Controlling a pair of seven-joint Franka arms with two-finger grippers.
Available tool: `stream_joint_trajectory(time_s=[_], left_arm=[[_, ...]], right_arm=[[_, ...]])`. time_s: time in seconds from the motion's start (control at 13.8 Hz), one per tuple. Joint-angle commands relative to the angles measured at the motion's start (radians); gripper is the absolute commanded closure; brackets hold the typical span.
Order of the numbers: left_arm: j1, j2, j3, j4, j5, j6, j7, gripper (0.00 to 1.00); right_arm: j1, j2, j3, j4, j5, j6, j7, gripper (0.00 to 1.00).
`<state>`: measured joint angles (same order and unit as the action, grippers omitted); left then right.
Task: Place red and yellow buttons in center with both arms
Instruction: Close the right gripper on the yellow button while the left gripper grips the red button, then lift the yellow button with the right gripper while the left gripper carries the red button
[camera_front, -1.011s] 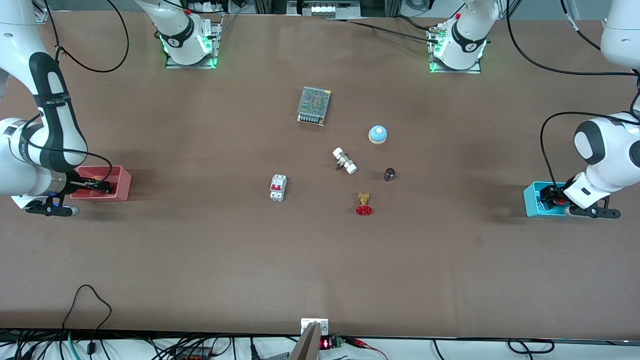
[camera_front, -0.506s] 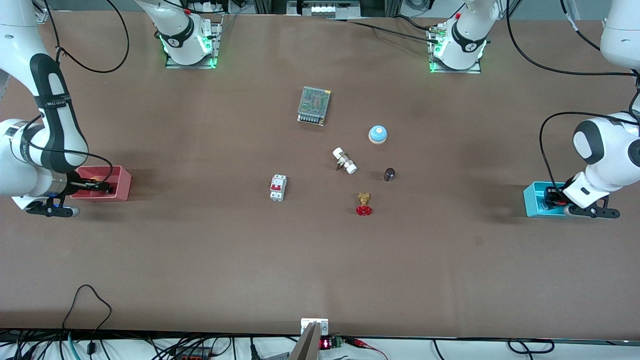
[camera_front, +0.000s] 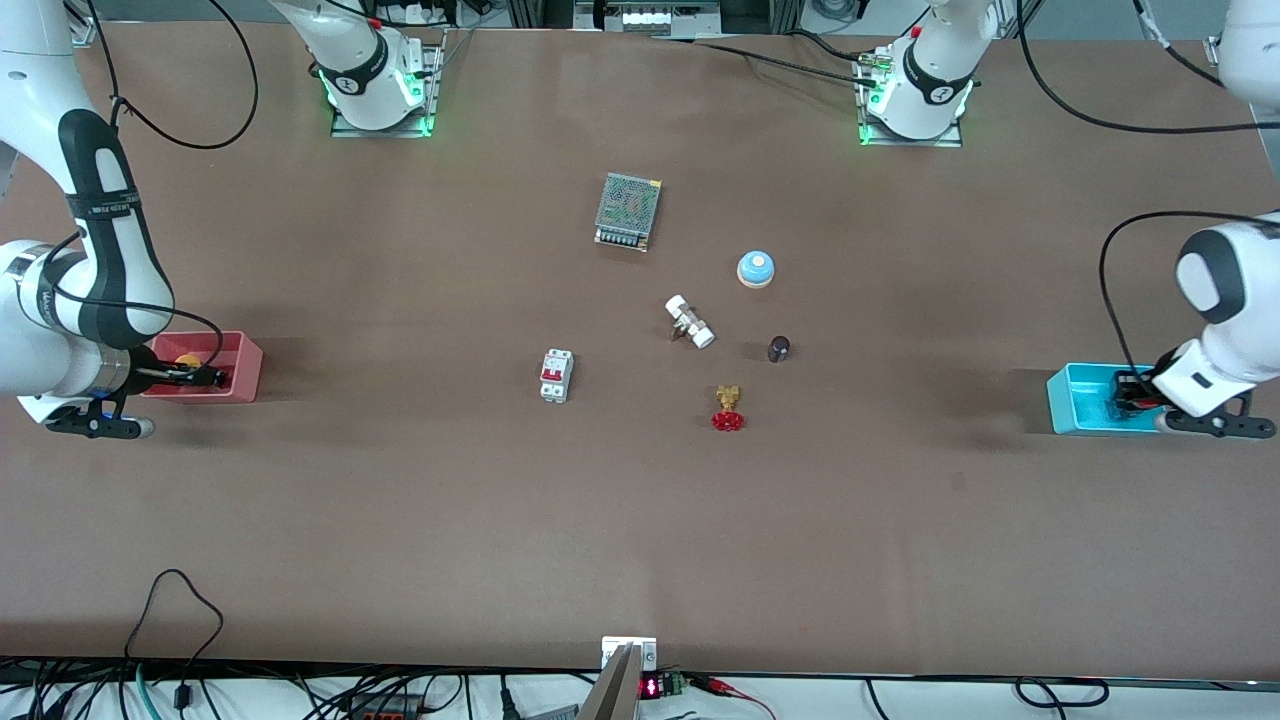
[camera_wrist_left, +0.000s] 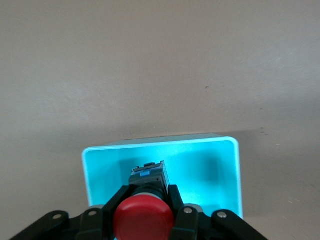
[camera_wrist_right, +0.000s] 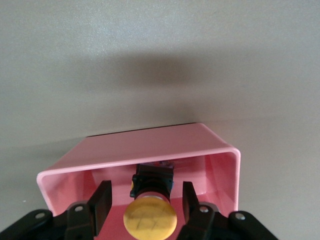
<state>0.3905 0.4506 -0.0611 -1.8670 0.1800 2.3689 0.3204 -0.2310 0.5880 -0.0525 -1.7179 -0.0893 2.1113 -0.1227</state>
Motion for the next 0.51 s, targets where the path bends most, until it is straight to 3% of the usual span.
stream_joint_trajectory(time_s=[0.0,0.14,0.29,0.43], left_arm=[[-0.002,-0.024,-0.055,0.145,0.018,-0.235,0.000,0.70],[-0.009,-0.026,-0.109,0.199,0.016,-0.318,-0.010,0.69],[-0.010,-0.026,-0.201,0.227,0.016,-0.403,-0.015,0.69],[-0.012,-0.024,-0.304,0.227,0.016,-0.493,-0.093,0.69]], right_arm=[[0.001,0.013,0.002,0.017,-0.007,-0.004,-0.006,0.47],[-0.001,0.012,0.002,0.017,-0.009,-0.004,-0.052,0.78],[0.001,0.010,0.002,0.017,-0.009,-0.005,-0.077,0.86],[0.002,0.009,0.002,0.018,-0.007,-0.008,-0.078,0.86]])
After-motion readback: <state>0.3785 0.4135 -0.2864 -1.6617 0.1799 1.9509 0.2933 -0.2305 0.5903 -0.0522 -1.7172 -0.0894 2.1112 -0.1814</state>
